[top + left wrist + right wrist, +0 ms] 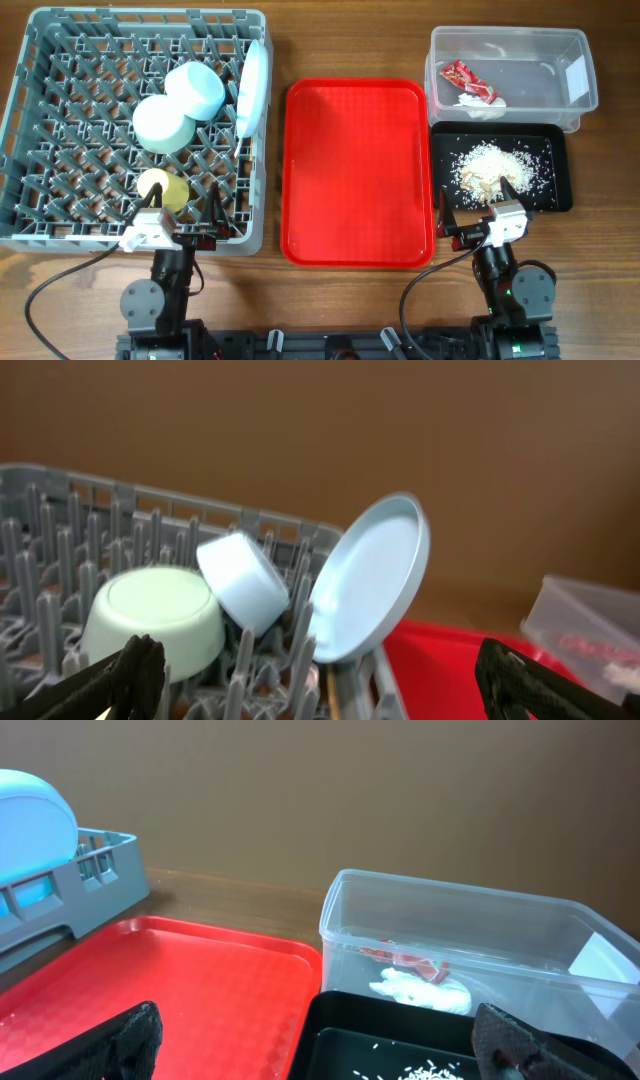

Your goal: Sort waste into correct bins and load items into the dishwasher rack

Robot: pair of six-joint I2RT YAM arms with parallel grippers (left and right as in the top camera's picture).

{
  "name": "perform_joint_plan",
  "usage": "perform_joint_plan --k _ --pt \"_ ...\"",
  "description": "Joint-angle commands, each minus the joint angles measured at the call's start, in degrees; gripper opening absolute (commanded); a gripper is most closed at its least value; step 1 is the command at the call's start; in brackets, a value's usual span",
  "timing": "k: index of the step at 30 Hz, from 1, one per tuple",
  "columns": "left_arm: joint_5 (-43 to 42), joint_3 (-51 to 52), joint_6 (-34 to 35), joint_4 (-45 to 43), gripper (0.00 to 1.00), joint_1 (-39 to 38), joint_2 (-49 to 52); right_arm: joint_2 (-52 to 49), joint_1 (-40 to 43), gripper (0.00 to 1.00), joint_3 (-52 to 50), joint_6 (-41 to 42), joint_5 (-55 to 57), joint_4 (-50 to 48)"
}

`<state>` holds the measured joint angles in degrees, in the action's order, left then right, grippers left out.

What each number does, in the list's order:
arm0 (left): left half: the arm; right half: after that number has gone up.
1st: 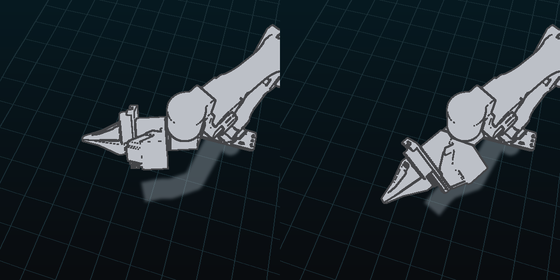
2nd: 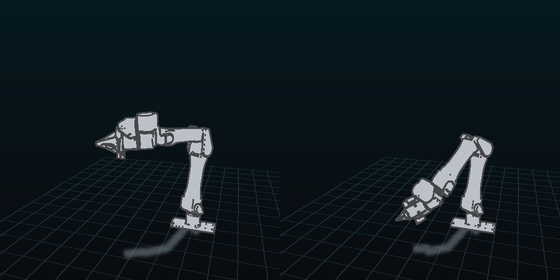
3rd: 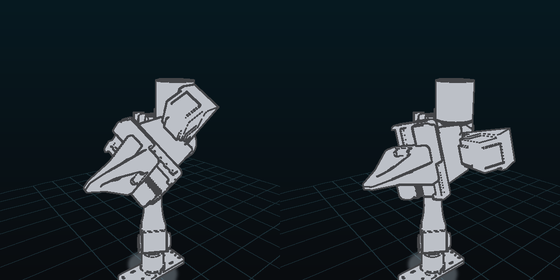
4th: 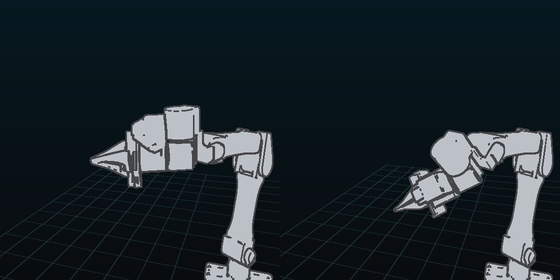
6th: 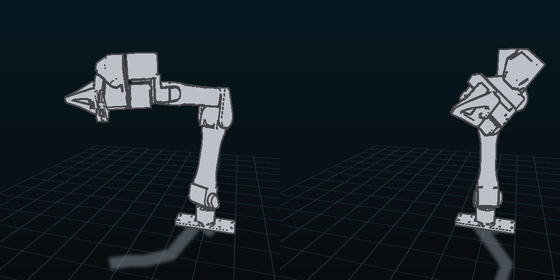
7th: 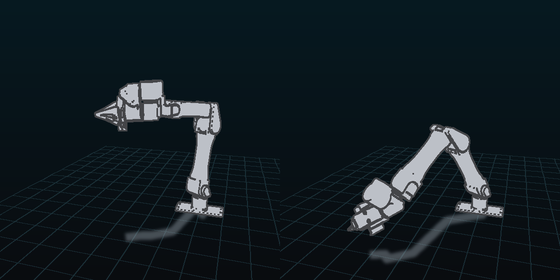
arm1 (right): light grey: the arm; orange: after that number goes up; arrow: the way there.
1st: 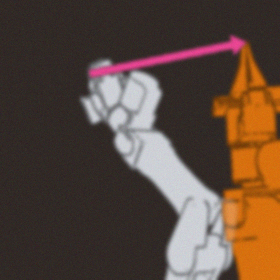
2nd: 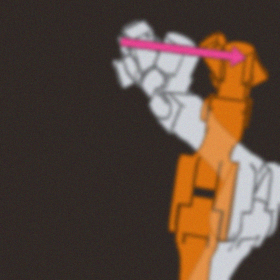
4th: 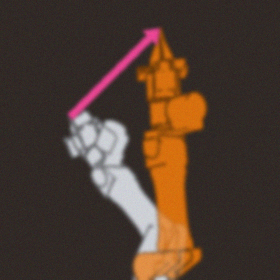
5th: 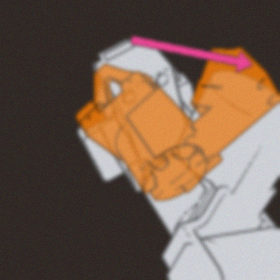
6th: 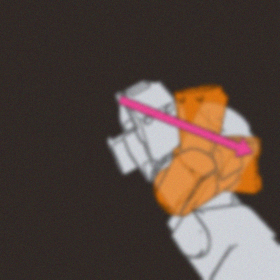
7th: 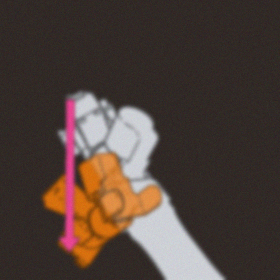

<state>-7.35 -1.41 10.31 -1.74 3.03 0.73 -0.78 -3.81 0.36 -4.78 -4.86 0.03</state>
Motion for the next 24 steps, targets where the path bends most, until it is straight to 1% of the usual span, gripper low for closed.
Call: perform_joint_plan --k 1,24 --pt "-0.72 1.07 -2.40 4.94 1.00 -0.42 -0.55 0.50 0.28 1.00 -0.07 0.63 0.35 -0.17" --pt "-0.50 1.07 -2.40 5.42 1.00 -0.42 -0.31 0.50 0.28 1.00 -0.07 0.63 0.37 -0.17"
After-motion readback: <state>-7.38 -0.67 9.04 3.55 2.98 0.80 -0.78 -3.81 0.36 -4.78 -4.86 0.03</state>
